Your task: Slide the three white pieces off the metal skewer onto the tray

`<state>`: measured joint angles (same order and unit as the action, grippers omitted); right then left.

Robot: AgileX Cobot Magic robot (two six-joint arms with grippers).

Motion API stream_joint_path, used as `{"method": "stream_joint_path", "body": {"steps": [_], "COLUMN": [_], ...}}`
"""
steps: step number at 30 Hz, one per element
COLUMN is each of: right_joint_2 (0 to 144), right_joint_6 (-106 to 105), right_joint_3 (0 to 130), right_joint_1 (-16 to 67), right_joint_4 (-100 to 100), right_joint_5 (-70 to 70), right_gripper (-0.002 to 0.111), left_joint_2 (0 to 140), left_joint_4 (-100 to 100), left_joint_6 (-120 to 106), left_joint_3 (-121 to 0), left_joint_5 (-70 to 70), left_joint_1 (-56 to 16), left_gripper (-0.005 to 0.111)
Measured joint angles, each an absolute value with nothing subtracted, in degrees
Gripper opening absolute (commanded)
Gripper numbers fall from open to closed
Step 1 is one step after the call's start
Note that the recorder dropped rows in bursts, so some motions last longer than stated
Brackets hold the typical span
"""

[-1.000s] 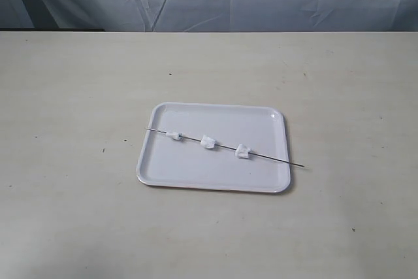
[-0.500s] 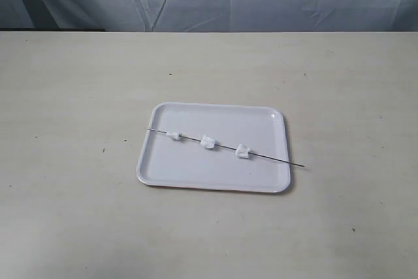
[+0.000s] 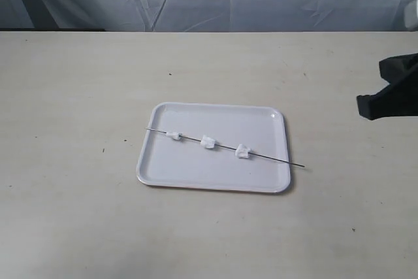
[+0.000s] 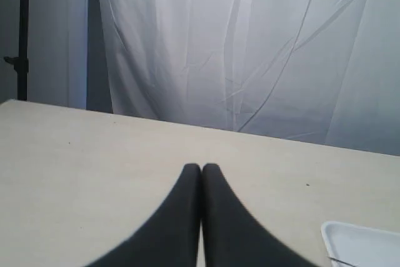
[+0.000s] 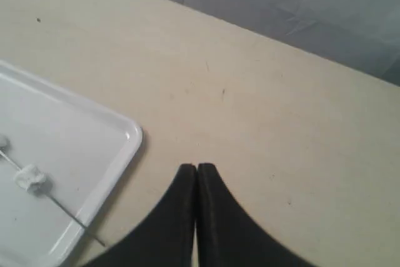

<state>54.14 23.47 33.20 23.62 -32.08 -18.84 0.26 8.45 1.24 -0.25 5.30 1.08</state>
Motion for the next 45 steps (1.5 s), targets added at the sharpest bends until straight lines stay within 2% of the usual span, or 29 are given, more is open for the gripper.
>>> {"method": "stream_joint_path", "body": {"steps": [6, 16, 23, 38, 45], "right_joint_2": [62.57, 73.72, 78.84, 94.94, 102.75], "right_joint_6": [5.96, -18.95, -32.69, -45.53, -48.74], "right_joint_3": [37.58, 42.57, 45.54, 52.69, 59.73], "right_joint_1": [26.61, 26.89, 26.89, 26.89, 26.28], "right_joint_4": [-17.93, -1.97, 8.12, 10.77, 11.89], "right_joint_5": [-24.02, -29.13, -30.96, -34.85, -39.77], "right_gripper": [0.016, 0.017, 0.036, 0.036, 0.036], "left_joint_2": [3.86, 13.6, 19.76, 19.92, 30.58], "left_joint_4": [13.57, 19.17, 24.48, 34.31, 32.58], "left_joint_6": [1.35, -0.34, -2.04, -4.18, -24.02], "left_joint_3": [-0.25, -8.81, -15.63, -23.29, -25.68], "left_joint_5": [5.08, 10.03, 17.45, 7.32, 27.93], "left_joint_1": [0.35, -4.7, -7.61, -7.94, -7.94], "left_gripper": [0.0, 0.0, 0.0, 0.0, 0.0]}}
